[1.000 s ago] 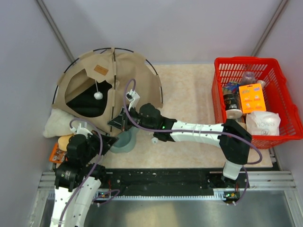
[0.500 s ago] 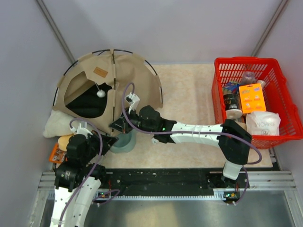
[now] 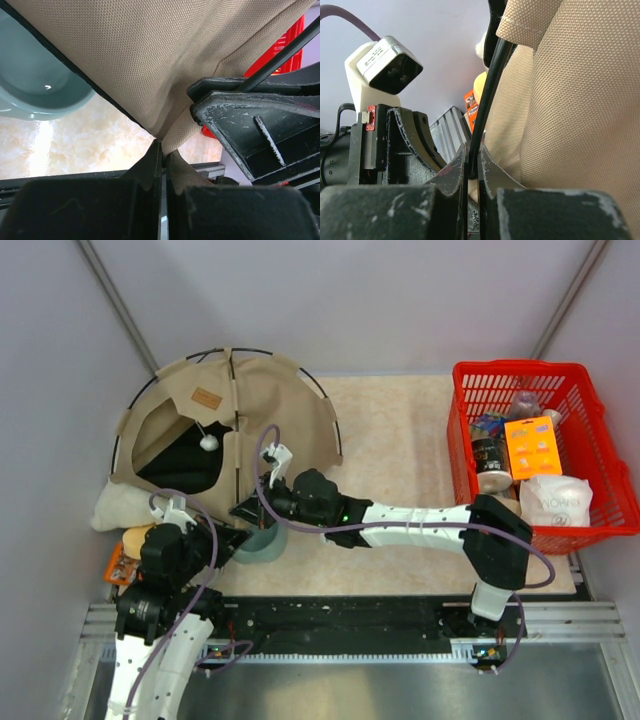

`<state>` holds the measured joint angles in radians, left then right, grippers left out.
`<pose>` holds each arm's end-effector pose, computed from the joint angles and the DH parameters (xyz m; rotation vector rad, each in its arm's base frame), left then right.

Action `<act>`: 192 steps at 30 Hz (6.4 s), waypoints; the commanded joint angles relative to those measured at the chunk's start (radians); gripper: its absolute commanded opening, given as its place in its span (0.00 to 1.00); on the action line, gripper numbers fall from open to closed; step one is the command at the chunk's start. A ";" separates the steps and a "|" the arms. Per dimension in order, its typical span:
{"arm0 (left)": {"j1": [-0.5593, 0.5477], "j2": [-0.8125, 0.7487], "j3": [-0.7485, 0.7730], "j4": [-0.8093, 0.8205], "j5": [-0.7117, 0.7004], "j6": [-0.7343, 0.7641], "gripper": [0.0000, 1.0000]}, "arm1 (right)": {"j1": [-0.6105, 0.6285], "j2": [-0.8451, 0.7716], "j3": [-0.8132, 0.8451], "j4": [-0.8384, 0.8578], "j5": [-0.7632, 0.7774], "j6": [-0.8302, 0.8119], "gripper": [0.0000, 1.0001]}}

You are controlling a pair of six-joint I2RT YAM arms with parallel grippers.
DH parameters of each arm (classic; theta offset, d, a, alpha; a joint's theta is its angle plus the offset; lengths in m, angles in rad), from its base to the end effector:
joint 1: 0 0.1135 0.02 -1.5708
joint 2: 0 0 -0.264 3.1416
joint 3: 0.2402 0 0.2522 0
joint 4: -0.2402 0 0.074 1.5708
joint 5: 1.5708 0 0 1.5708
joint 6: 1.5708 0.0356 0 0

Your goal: Set up the pet tent

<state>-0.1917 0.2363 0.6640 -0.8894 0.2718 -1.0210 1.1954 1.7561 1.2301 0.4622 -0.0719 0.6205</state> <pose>0.0554 -0.0205 0.2833 -0.7054 2.0584 -1.0089 0.1516 0.3916 0.2949 -0.5823 1.7504 1.4042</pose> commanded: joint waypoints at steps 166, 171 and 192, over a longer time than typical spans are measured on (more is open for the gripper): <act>0.001 0.439 0.618 -0.056 -0.436 0.564 0.66 | -0.346 0.507 1.003 -0.220 0.101 0.473 0.00; 0.001 0.436 0.660 -0.054 -0.439 0.579 0.66 | -0.370 0.415 0.953 -0.201 0.032 0.446 0.00; 0.001 0.486 0.862 0.018 -0.347 0.648 0.67 | -0.574 0.160 0.845 -0.312 -0.665 0.464 0.00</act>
<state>-0.1917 0.6949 1.4712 -0.9363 -0.1188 -0.4026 0.6296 1.9728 2.0243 0.1780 -0.5034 1.0615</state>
